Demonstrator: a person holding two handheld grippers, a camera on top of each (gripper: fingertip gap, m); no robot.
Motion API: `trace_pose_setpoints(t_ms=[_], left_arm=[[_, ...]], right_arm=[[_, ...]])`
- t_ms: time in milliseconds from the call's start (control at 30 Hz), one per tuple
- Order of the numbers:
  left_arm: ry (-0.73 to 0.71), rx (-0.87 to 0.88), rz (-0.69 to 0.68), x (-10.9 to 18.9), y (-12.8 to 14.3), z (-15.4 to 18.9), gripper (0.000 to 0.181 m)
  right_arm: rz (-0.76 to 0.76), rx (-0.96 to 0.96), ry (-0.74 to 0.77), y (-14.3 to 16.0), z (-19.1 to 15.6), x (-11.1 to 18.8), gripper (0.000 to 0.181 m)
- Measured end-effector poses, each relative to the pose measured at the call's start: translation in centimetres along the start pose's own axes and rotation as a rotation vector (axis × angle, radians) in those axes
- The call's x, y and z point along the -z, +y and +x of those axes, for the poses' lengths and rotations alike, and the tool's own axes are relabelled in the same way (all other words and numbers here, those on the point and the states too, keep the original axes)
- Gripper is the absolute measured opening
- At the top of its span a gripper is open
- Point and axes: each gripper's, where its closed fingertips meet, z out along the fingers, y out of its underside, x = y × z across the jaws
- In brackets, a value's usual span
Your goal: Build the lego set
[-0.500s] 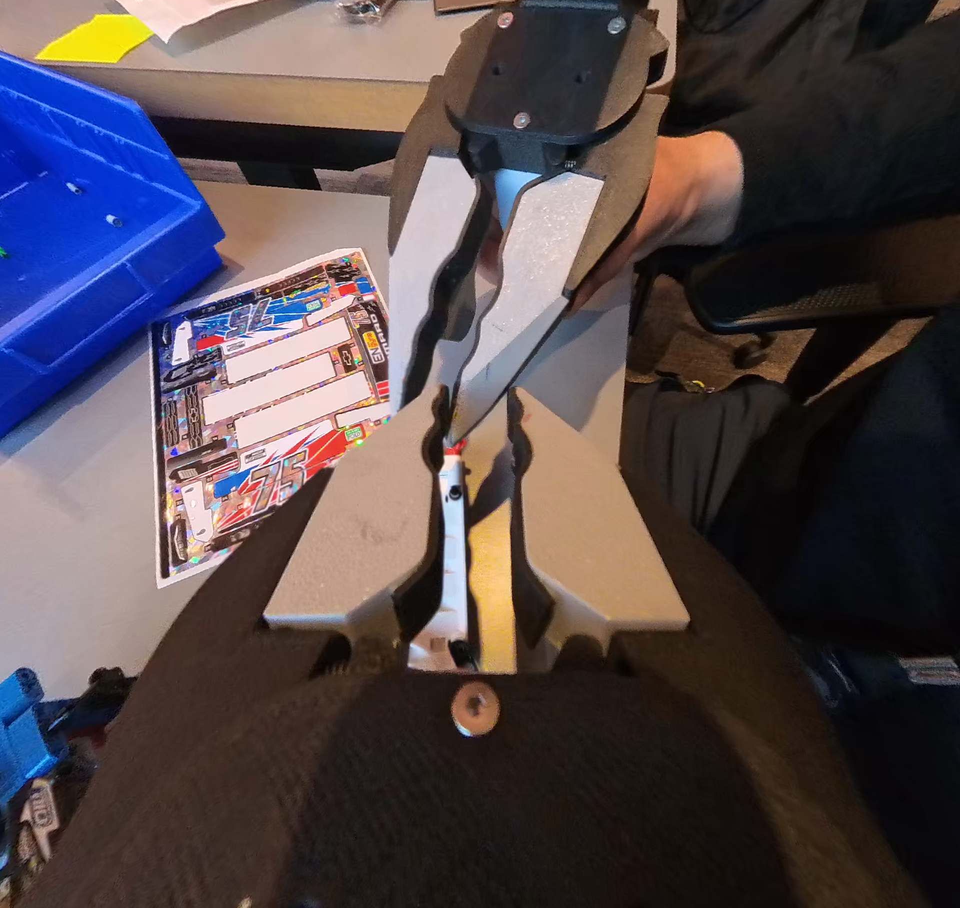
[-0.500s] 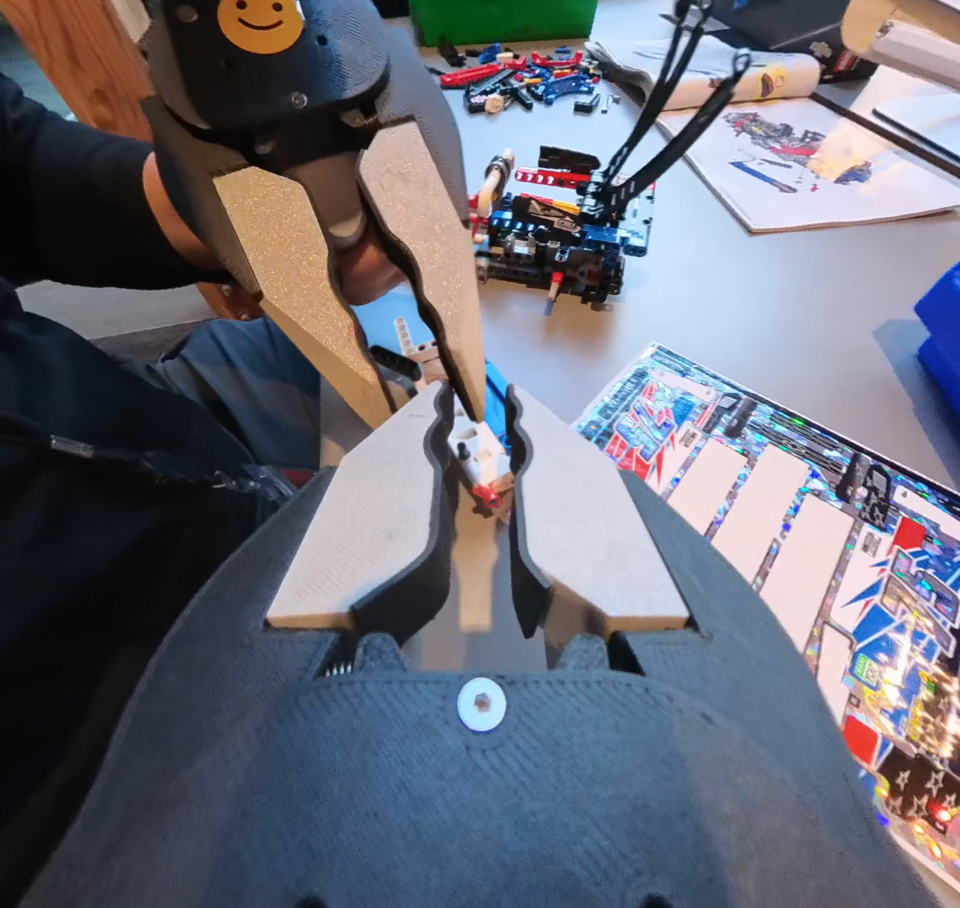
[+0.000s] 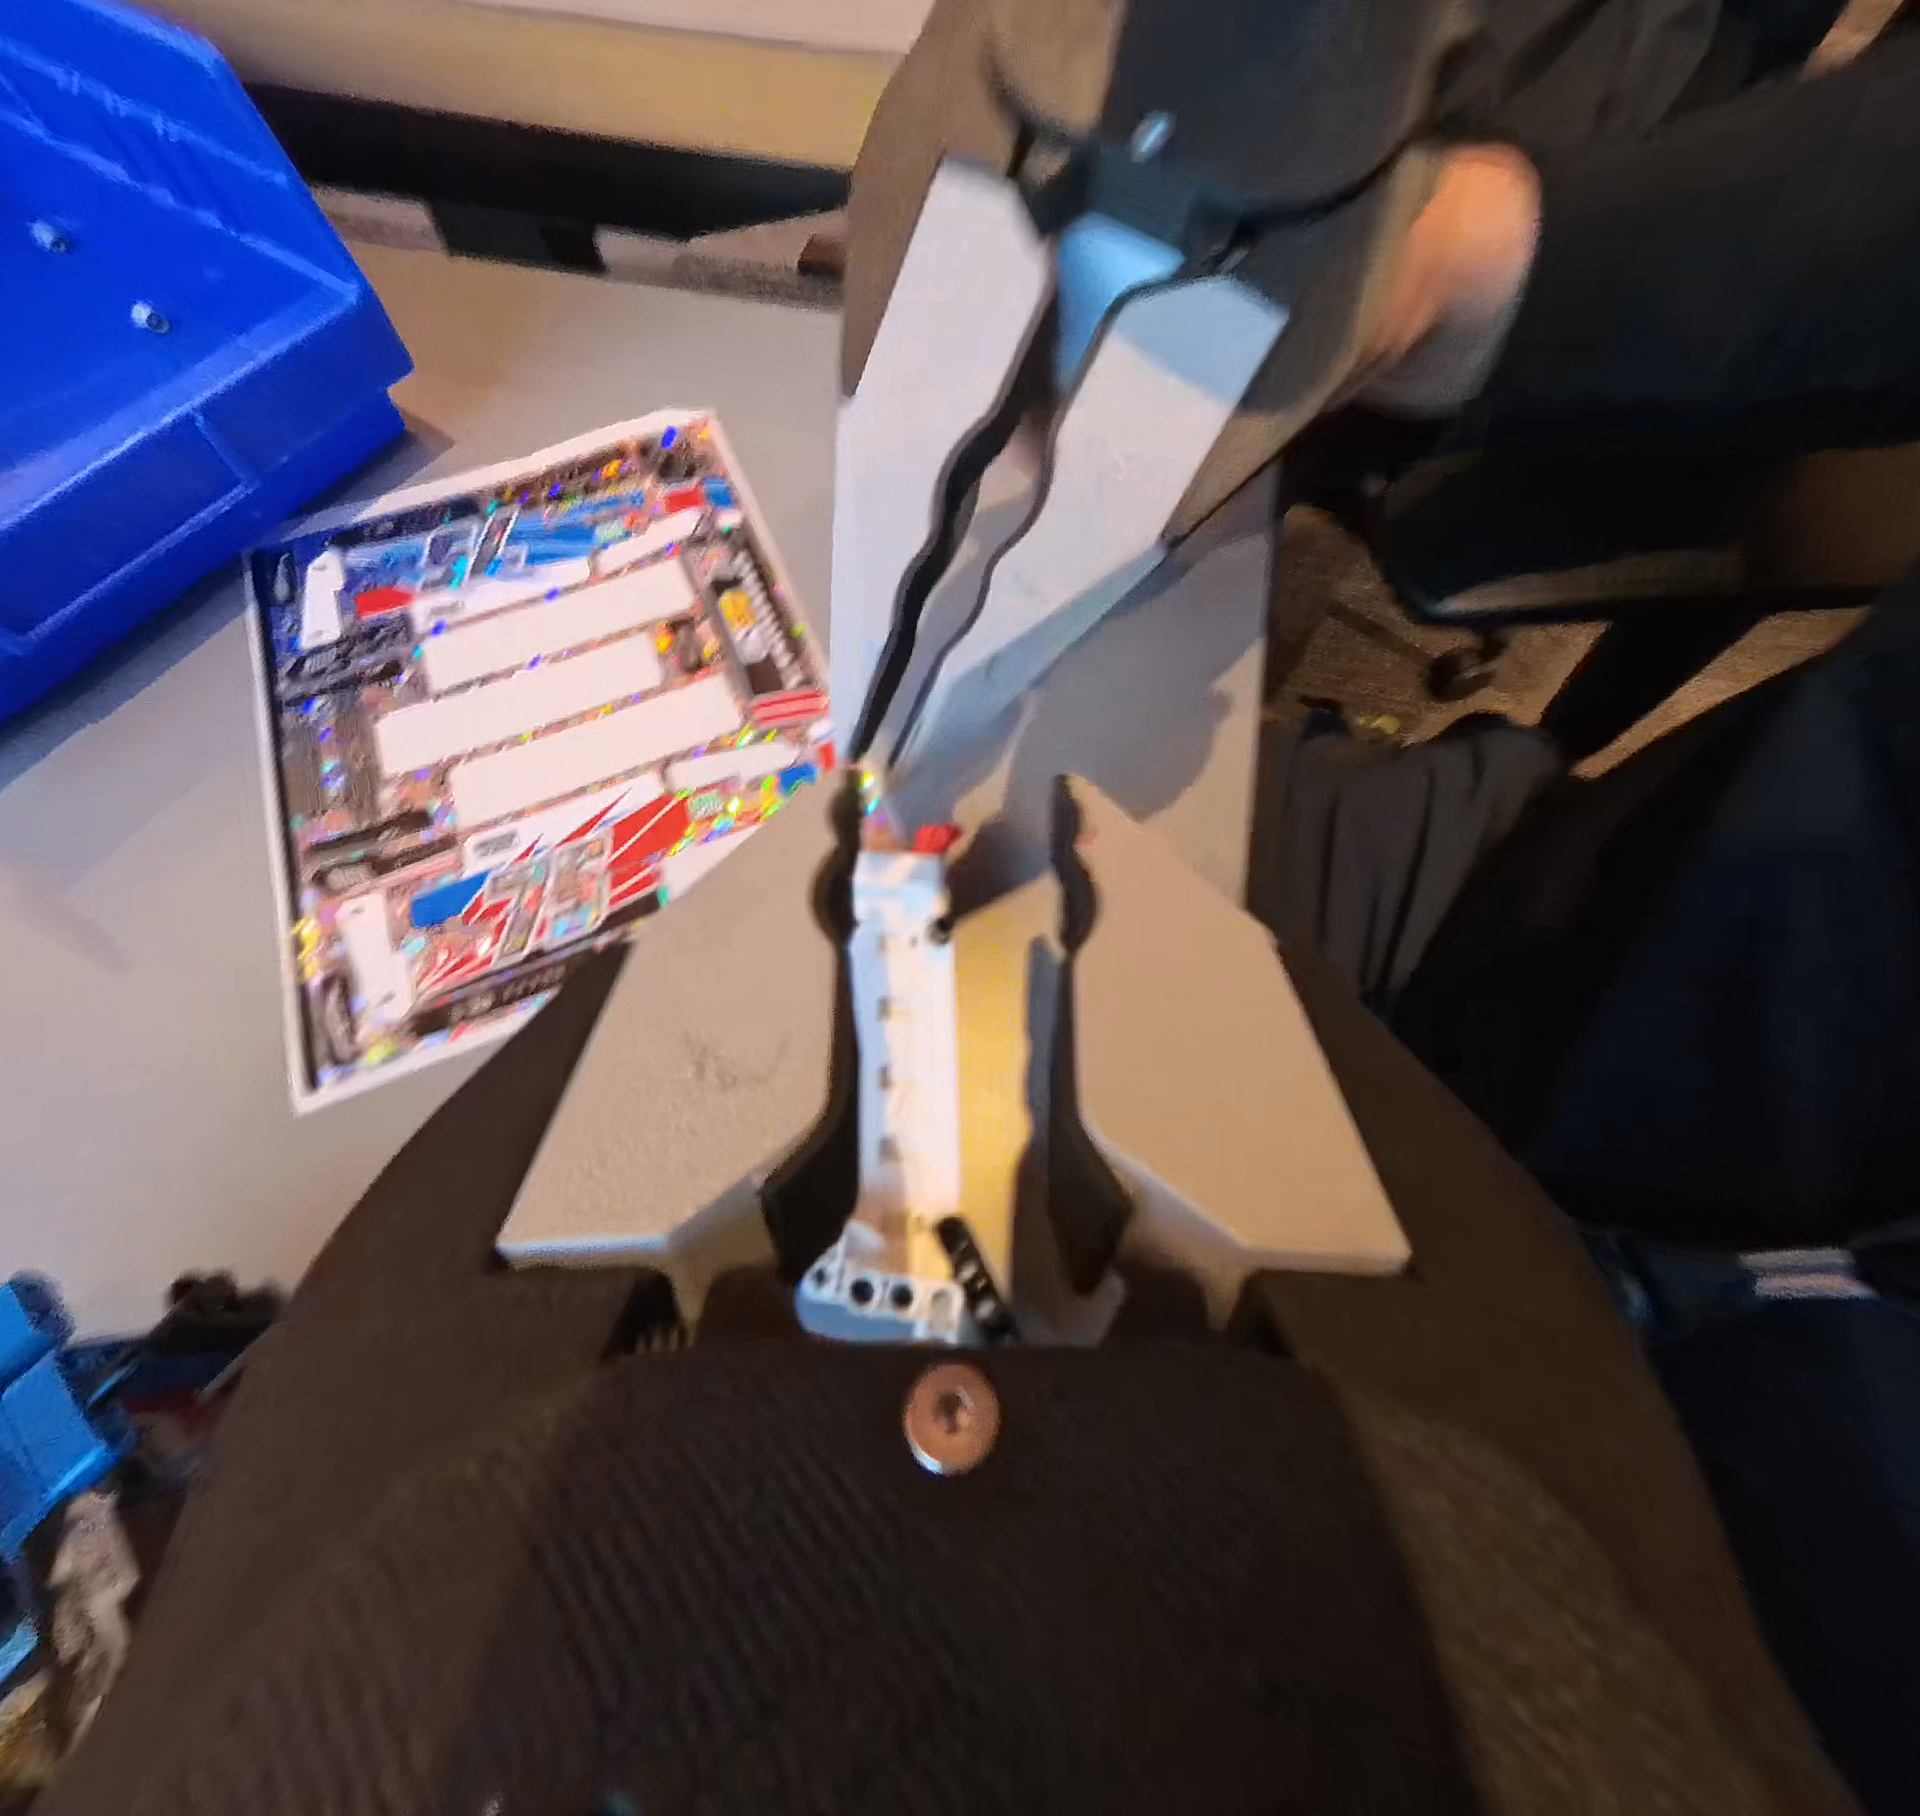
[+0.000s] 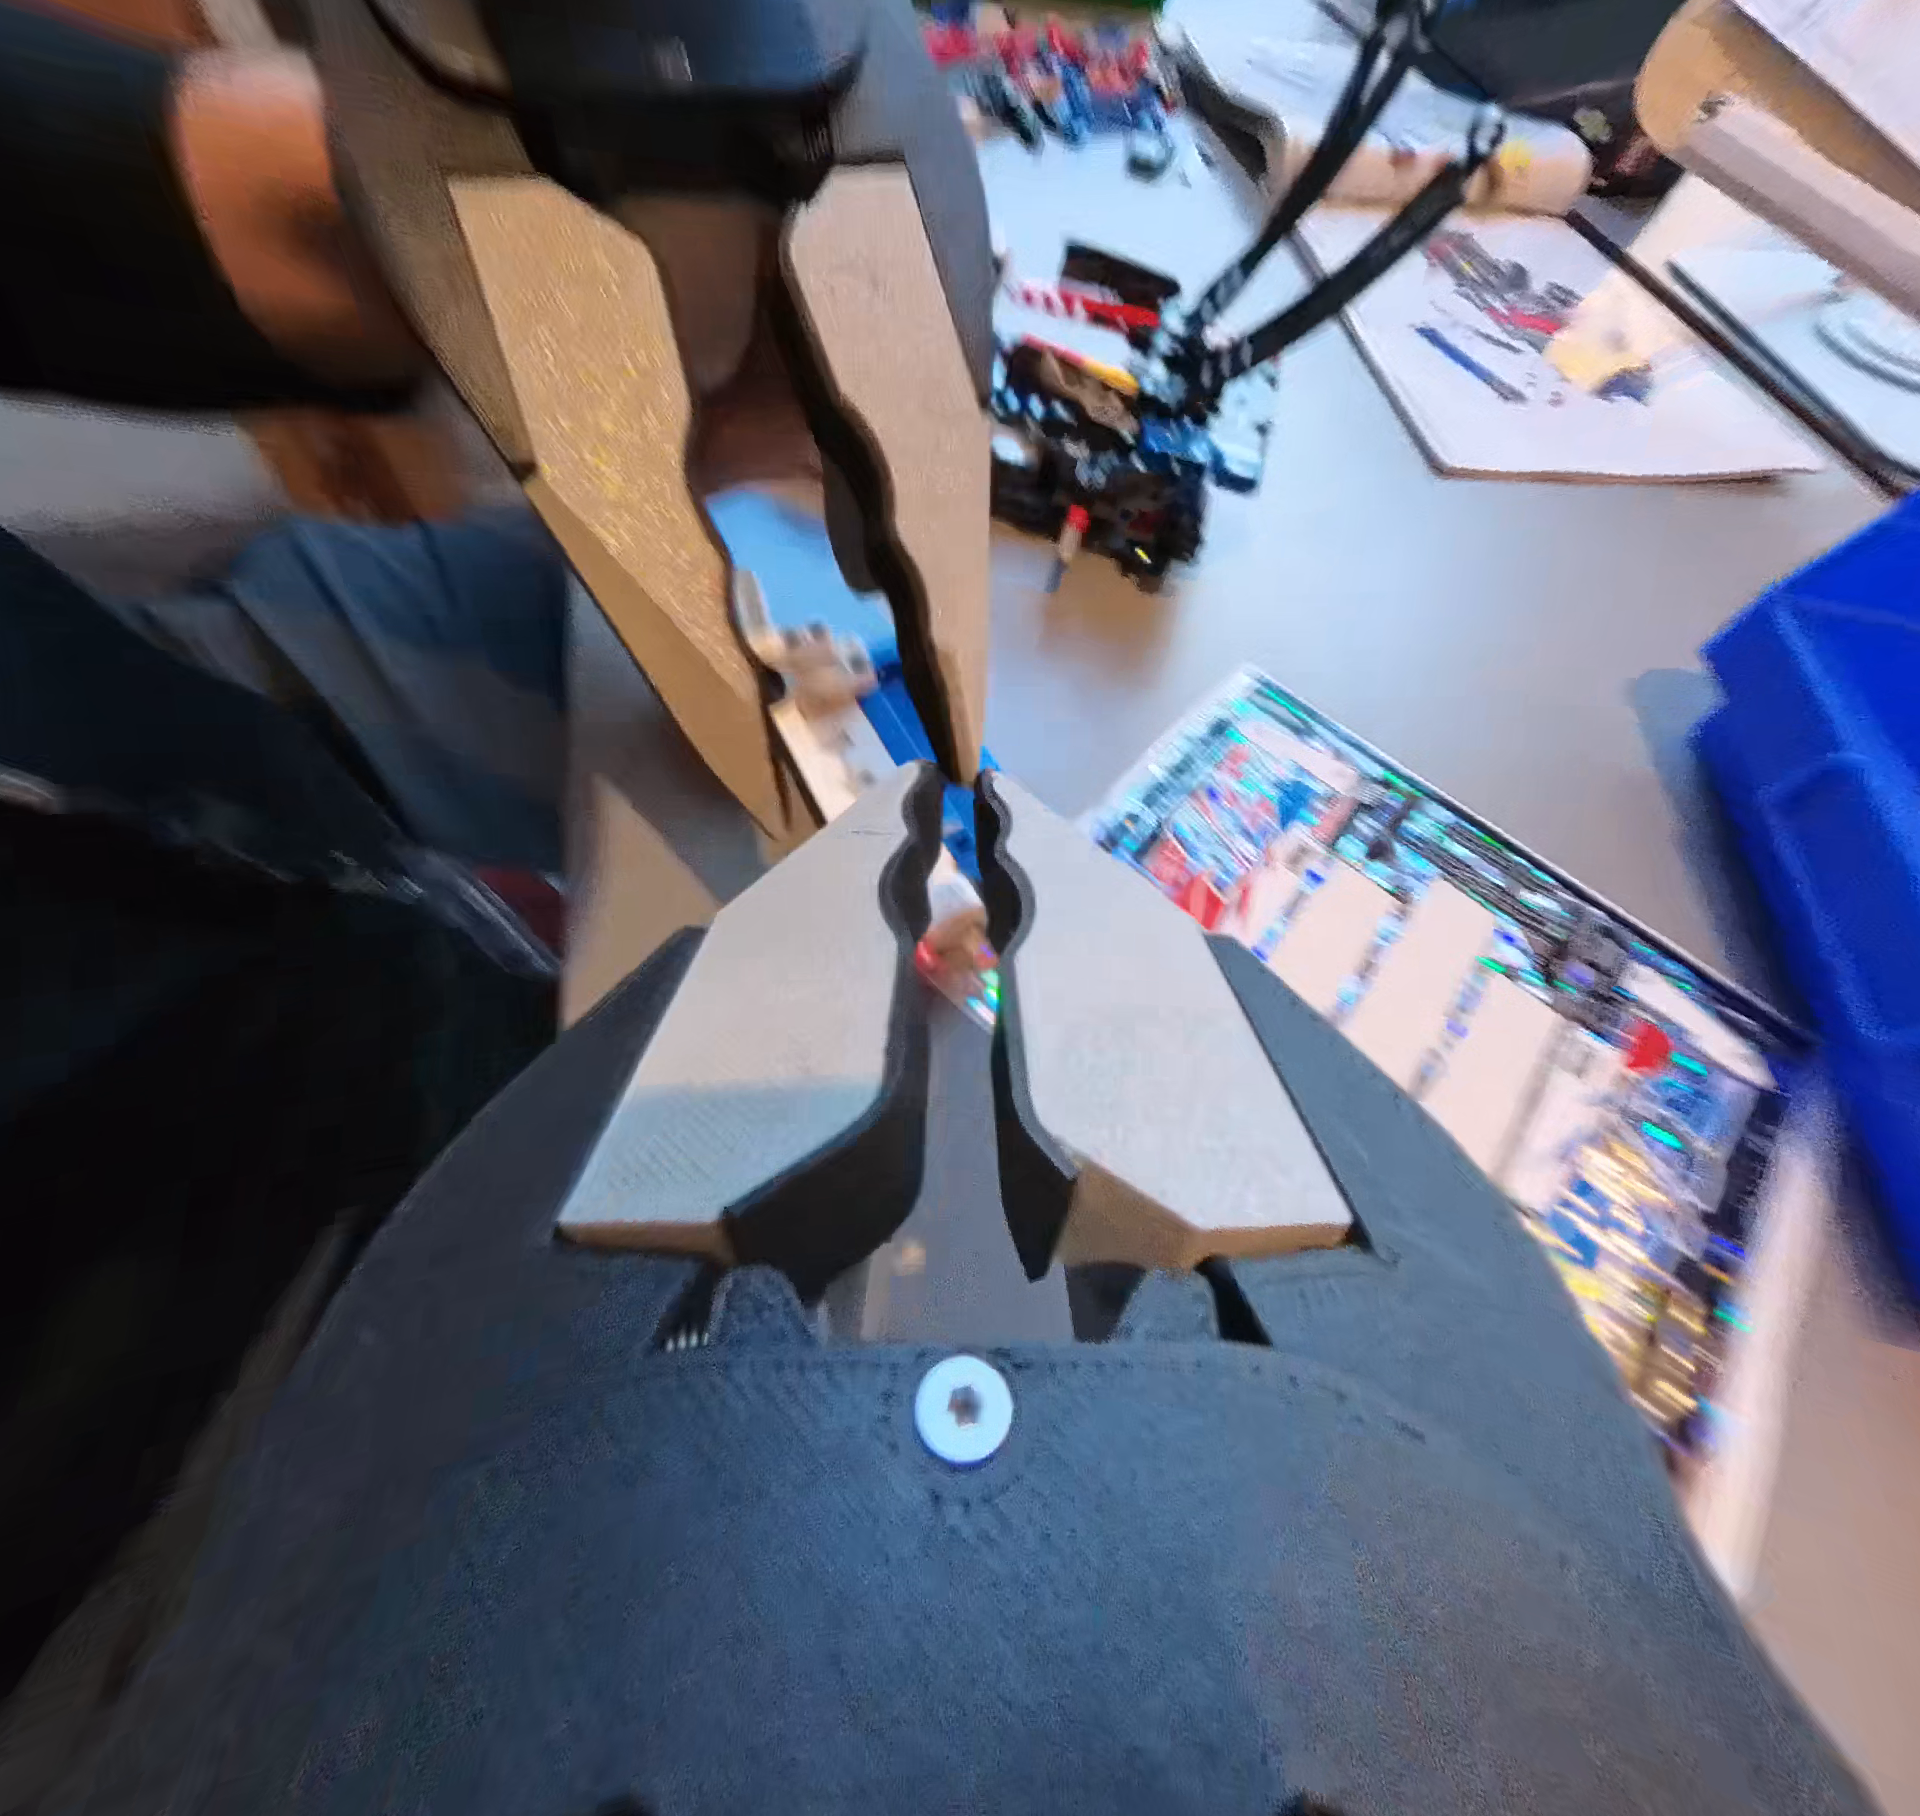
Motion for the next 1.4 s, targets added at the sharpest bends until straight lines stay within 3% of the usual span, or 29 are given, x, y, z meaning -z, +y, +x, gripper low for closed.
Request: trace_pose_setpoints(t_ms=[67, 167, 333, 467, 733, 1100, 1400], left_arm=[[-0.077, -0.027, -0.075, -0.1, 1.5, -1.4, 0.053], [-0.085, -0.017, -0.136, -0.5, 3.0, -2.0, 0.059], [-0.09, -0.041, -0.349, -2.0, 6.6, -3.1, 0.074], [0.002, -0.002, -0.314, -2.7, 6.4, -2.1, 0.054], [0.012, 0.011, -0.296, -2.9, 6.3, -2.5, 0.054], [-0.012, -0.002, -0.266, -3.0, 6.2, -2.4, 0.053], [-0.029, 0.006, -0.25, -3.1, 6.1, -2.3, 0.054]], right_arm=[[-0.115, 0.077, 0.048, 1.5, 0.6, 0.6, 0.002], [-0.205, 0.1, -0.008, 2.7, -0.2, 1.3, 0.004], [-0.293, 0.212, -0.04, 3.1, -1.2, 0.7, 0.011], [-0.359, 0.299, -0.034, 3.9, -1.7, -0.2, 0.013], [-0.405, 0.383, -0.012, 4.1, -1.6, -0.5, 0.004], [-0.406, 0.24, -0.108, 4.2, -1.6, -0.6, 0.0], [-0.417, 0.275, -0.143, 3.7, -1.8, -0.3, 0.002]])
